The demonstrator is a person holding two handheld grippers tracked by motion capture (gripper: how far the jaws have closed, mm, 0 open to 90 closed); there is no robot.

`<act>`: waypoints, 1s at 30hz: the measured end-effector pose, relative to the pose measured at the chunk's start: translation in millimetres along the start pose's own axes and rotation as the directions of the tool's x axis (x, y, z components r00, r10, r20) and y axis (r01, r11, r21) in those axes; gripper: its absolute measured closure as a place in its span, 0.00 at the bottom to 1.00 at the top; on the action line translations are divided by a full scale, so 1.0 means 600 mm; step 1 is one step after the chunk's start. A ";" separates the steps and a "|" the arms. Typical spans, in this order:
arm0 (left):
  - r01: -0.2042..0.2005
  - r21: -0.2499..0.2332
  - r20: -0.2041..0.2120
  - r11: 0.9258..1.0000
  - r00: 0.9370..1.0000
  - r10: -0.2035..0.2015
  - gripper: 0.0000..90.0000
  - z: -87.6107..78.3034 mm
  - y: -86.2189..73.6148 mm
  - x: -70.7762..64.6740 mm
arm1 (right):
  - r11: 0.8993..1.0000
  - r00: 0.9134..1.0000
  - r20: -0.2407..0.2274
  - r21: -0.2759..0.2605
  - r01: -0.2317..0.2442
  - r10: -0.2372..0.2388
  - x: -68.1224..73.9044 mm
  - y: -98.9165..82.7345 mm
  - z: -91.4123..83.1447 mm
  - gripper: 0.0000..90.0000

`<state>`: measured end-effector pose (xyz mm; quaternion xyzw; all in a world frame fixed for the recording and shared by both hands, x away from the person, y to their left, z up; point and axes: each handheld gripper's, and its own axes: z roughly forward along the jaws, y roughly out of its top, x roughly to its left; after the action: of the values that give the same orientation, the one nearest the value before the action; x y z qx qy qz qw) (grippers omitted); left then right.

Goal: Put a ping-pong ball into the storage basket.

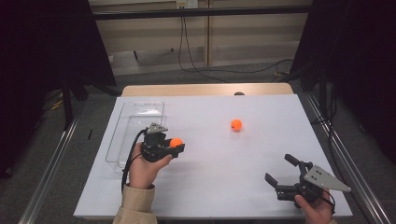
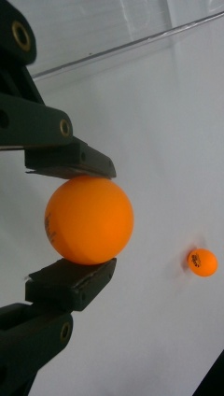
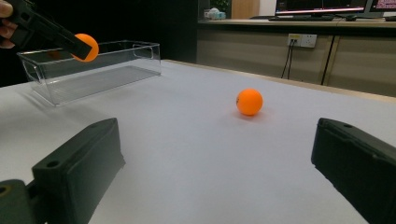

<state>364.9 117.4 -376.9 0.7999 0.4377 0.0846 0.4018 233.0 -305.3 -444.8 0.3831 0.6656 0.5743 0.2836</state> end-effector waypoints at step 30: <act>0.022 -0.015 -0.021 1.000 1.000 -0.022 0.57 -0.019 0.008 0.025 | 1.000 1.000 -0.001 -0.001 0.000 0.000 0.000 0.000 0.001 0.01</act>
<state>371.8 134.0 -369.3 0.7910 0.4500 0.0918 0.4042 233.3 -305.1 -444.9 0.3827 0.6655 0.5747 0.2835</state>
